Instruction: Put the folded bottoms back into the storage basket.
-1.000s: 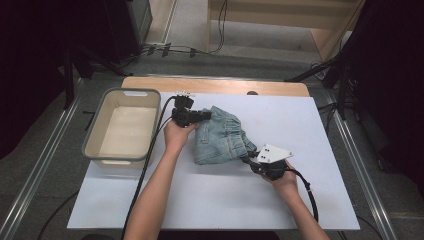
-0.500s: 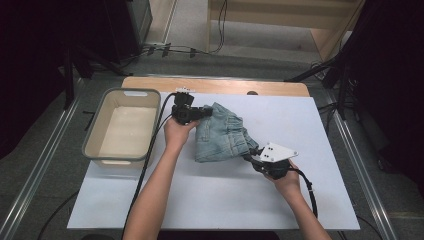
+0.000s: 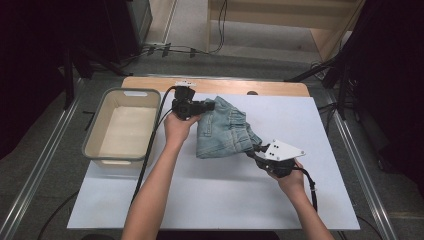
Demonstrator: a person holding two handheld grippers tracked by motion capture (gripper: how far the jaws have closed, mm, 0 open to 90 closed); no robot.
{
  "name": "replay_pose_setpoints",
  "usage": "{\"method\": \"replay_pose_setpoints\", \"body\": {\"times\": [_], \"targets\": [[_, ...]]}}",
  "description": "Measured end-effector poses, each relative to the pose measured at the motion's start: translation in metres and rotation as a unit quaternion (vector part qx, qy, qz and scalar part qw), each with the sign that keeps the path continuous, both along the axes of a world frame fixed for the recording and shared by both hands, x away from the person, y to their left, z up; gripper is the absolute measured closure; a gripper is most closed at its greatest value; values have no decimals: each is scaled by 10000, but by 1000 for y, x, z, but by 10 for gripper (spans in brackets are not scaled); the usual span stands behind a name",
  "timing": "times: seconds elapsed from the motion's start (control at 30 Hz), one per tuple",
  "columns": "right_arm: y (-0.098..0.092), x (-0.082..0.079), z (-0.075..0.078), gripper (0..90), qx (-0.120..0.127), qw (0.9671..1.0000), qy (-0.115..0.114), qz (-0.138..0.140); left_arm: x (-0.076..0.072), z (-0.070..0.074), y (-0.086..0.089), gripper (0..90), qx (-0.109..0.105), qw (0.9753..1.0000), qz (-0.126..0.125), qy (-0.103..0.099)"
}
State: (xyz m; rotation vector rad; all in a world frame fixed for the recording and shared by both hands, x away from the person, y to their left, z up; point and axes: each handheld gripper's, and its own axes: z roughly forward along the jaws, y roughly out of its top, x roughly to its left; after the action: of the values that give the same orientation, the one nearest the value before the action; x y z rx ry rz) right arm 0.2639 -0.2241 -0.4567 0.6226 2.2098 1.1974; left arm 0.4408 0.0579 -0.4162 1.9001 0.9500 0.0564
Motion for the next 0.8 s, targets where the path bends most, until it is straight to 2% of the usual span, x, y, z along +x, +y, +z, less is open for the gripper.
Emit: {"method": "replay_pose_setpoints", "body": {"times": [0.27,0.8], "targets": [[0,0,12,776,-3,9999,-134,-39,1,9,2,754,-98,9999,0,-49],[6,1,35,775,26,9992,-391,-42,7,33,4,754,-123,9998,1,-136]]}}
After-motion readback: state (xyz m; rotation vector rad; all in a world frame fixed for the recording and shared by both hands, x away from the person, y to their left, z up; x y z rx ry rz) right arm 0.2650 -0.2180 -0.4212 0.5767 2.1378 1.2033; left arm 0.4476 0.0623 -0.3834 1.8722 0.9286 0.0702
